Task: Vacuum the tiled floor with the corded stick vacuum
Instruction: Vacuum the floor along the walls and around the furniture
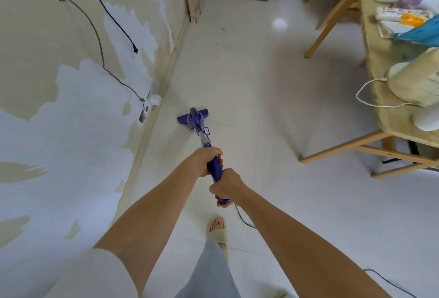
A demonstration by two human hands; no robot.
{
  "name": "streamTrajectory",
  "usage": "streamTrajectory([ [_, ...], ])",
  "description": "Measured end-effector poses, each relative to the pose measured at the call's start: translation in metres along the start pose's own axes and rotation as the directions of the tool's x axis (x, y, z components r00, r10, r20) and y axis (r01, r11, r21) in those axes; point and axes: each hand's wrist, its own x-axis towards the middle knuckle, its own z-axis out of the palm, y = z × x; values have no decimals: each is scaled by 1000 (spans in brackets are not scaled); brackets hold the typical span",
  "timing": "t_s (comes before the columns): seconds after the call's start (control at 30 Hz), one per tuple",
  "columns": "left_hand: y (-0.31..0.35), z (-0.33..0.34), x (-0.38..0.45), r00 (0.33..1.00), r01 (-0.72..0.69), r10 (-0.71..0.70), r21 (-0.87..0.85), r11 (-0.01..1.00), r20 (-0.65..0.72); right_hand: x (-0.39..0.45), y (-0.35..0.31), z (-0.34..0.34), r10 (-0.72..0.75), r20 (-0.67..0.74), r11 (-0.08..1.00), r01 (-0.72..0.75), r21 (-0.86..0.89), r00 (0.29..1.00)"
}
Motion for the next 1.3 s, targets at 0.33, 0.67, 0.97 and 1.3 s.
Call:
streamTrajectory([
  [0.33, 28, 5, 25, 996, -91, 92, -93, 991, 5, 19, -21, -16, -63, -118, 992, 50, -116, 991],
  [0.67, -46, 50, -40, 985, -94, 97, -23, 995, 146, -63, 53, -23, -10, -148, 998, 0, -70, 989],
  [0.97, -173, 55, -116, 974, -67, 39, 118, 991, 225, -165, 157, 40, 5, -165, 999, 1, 35, 986],
  [1.3, -210, 1, -159, 973, 7, -79, 317, 948, 215, -204, 176, 126, -13, -120, 948, 51, 315, 993],
])
